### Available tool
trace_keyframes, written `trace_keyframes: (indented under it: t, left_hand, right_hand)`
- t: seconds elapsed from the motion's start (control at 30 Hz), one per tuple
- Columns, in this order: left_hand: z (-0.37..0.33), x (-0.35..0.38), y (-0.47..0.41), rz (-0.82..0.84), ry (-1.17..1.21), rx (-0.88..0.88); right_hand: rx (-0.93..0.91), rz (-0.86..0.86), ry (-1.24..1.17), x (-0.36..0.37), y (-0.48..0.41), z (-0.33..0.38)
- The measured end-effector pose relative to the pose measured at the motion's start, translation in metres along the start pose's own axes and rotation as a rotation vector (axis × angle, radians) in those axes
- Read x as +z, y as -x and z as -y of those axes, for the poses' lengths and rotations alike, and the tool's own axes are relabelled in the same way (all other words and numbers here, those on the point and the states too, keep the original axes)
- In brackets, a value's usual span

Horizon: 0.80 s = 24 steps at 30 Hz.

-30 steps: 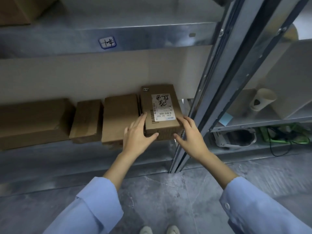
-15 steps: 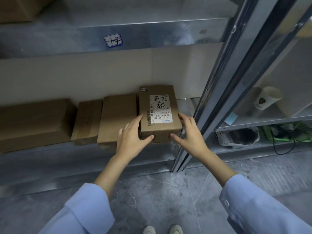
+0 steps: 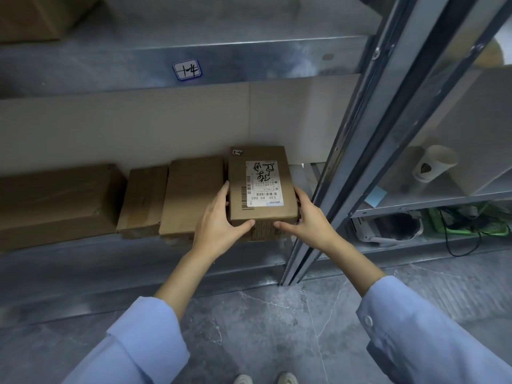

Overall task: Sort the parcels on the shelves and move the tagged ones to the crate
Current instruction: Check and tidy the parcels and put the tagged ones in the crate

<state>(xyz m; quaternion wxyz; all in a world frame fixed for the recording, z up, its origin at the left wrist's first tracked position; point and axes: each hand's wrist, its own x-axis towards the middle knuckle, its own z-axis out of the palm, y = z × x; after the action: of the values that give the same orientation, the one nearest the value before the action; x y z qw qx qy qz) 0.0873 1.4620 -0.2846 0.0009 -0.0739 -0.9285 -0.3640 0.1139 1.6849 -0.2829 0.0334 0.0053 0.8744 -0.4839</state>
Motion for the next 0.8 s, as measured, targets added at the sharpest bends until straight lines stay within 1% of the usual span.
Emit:
trace_keyframes:
  t: [0.2,0.43,0.57,0.7,0.8]
  left_hand:
    - [-0.011,-0.006,0.020,0.024,0.118,-0.006]
    - [-0.031,-0.011,0.031,-0.010,0.292,-0.002]
    - [-0.036,-0.014,0.035,0.001,0.323,-0.010]
    - [-0.038,-0.017,0.037,-0.009,0.359,-0.009]
    - [-0.037,-0.018,0.039,-0.035,0.383,0.009]
  right_hand:
    - [-0.003,-0.011,-0.020,-0.005,0.021,0.006]
    - [0.009,-0.080,-0.154,-0.008,0.036,0.017]
    - [-0.003,-0.124,-0.200,-0.012,0.042,0.023]
    - [-0.042,-0.163,-0.172,-0.015,0.048,0.029]
    - [-0.063,-0.162,-0.124,-0.016,0.050,0.032]
